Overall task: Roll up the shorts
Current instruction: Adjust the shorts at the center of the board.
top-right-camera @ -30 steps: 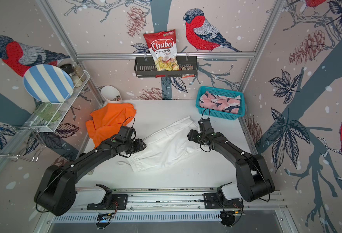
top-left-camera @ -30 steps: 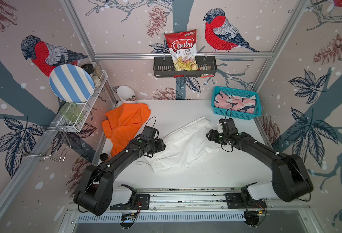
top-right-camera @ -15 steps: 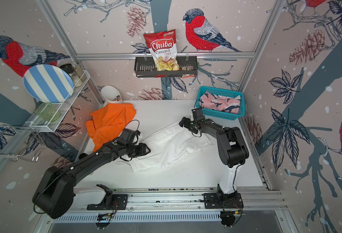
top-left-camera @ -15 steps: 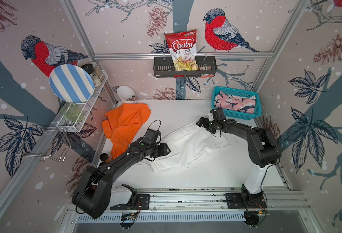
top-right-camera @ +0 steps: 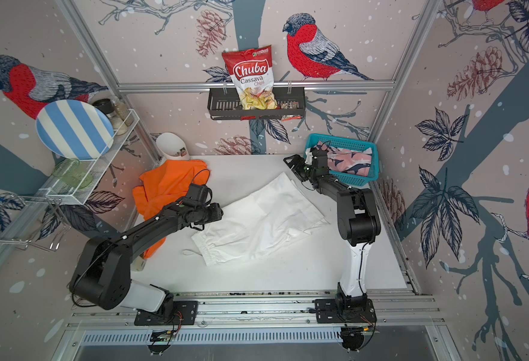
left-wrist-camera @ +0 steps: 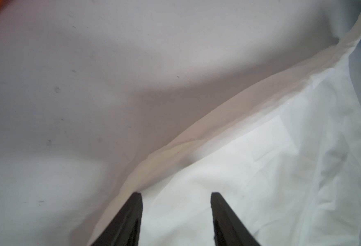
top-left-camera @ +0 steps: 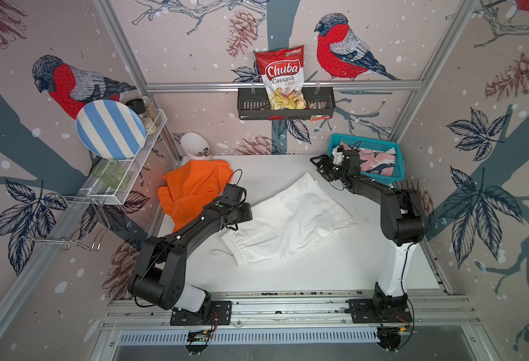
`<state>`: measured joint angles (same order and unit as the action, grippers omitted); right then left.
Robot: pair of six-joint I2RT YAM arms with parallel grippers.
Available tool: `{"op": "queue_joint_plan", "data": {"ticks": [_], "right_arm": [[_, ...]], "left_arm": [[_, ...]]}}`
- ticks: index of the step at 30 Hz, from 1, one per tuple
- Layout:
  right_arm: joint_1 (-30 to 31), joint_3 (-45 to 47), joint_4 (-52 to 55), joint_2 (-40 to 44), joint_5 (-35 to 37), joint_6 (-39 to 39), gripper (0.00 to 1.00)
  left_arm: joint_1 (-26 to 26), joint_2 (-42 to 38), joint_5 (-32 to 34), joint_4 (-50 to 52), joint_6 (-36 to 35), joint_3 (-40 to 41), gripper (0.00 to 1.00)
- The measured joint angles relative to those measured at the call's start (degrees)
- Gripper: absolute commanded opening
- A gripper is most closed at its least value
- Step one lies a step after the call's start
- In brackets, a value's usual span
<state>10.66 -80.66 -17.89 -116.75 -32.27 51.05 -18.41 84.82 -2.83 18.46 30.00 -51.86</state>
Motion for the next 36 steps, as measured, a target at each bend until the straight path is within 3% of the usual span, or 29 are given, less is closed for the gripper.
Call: {"op": "queue_joint_plan", "data": {"ticks": [5,11,15,21,28,32,36], "right_arm": [[-0.5,3.5,6.9,8.5,0.8,-4.3,0.82],[0.6,12.1,17.7,18.6,3.8,-14.0,0.82],[2.6,18.9,25.0,23.5,5.6,-19.6,0.82],[2.6,26.4,29.7,30.3,8.2,-22.9,0.85],[-3.8,32.2,30.2,36.2,9.5,-24.0,0.81],[-6.3,34.8,32.1,38.1,10.6,-23.9,0.74],[-6.7,38.2,34.8,39.8,13.4,-23.6,0.73]], "left_arm": [[2.8,1.1,0.9,-0.1,-0.1,-1.1,0.54],[0.7,-7.1,-1.3,1.2,1.6,1.4,0.54],[-3.3,-13.2,-3.6,3.0,4.3,7.1,0.54],[-4.7,-19.4,-4.9,3.5,10.0,18.5,0.54],[-3.6,-12.2,-3.6,-1.6,11.5,20.2,0.53],[-0.1,-2.8,-3.1,-7.7,8.7,14.6,0.52],[0.3,-1.2,-1.9,-7.8,7.1,11.7,0.52]]}}
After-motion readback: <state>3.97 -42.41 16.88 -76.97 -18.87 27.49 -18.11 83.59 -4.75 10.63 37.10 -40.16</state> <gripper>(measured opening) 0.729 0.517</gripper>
